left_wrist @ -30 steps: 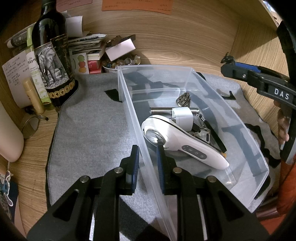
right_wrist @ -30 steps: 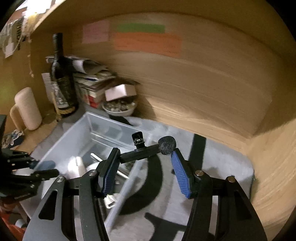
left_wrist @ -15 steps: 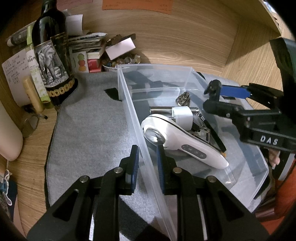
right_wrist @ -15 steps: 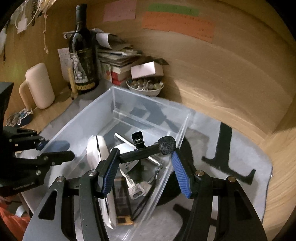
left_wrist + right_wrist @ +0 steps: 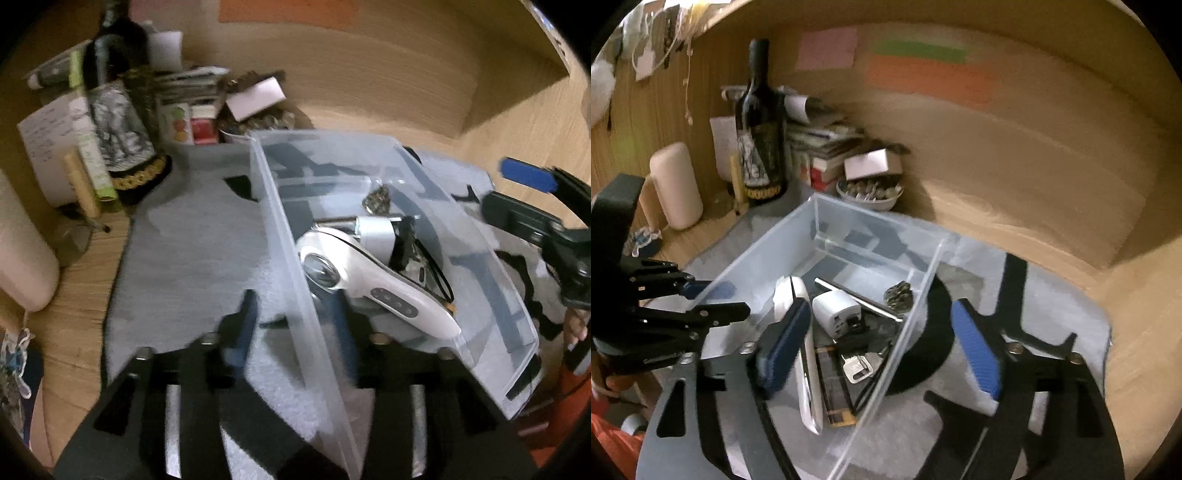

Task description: Organize rigid objects

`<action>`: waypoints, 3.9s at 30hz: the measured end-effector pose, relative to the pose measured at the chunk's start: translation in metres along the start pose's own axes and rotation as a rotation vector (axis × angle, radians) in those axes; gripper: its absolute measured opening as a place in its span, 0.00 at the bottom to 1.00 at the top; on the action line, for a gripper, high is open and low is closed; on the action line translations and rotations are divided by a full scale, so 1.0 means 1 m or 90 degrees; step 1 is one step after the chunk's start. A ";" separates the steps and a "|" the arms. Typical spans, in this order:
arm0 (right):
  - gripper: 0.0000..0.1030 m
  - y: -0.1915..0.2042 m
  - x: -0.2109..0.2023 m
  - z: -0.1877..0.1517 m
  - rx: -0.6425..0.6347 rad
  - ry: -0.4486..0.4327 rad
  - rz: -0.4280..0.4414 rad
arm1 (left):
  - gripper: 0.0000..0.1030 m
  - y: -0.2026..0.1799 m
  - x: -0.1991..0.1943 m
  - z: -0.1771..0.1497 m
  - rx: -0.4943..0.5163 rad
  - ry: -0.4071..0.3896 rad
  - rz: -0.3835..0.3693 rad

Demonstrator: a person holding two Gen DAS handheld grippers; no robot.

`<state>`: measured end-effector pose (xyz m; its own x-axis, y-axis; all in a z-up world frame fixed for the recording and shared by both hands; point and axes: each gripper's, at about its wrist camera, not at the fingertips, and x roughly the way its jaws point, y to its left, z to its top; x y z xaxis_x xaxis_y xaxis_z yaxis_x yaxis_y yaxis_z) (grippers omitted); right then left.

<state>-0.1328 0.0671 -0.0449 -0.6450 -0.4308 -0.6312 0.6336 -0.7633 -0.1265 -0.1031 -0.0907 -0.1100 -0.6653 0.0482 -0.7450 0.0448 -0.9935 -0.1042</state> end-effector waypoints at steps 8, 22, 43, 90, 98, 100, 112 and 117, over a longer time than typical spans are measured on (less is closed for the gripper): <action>0.96 -0.004 -0.049 -0.008 0.039 -0.077 -0.034 | 0.82 -0.007 -0.047 0.000 -0.008 -0.097 0.025; 1.00 0.008 -0.137 -0.035 0.056 -0.233 -0.101 | 1.00 -0.049 -0.144 -0.012 0.021 -0.317 0.024; 1.00 0.004 -0.166 -0.052 0.096 -0.285 -0.112 | 1.00 -0.070 -0.175 -0.024 0.040 -0.396 0.013; 1.00 -0.004 -0.162 -0.052 0.128 -0.283 -0.094 | 1.00 -0.073 -0.171 -0.018 0.042 -0.396 0.000; 1.00 -0.004 -0.161 -0.050 0.130 -0.282 -0.094 | 1.00 -0.073 -0.171 -0.018 0.045 -0.394 -0.001; 1.00 -0.003 -0.160 -0.050 0.128 -0.280 -0.097 | 1.00 -0.073 -0.171 -0.017 0.047 -0.394 -0.004; 1.00 -0.001 -0.158 -0.049 0.133 -0.281 -0.090 | 1.00 -0.073 -0.170 -0.018 0.039 -0.398 -0.004; 1.00 0.001 -0.155 -0.048 0.132 -0.275 -0.087 | 1.00 -0.070 -0.167 -0.017 0.029 -0.381 -0.010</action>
<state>-0.0115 0.1561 0.0166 -0.8621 -0.4463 -0.2399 0.4604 -0.8877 -0.0033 0.0173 -0.0278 0.0103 -0.9702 0.0099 -0.2420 0.0084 -0.9972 -0.0744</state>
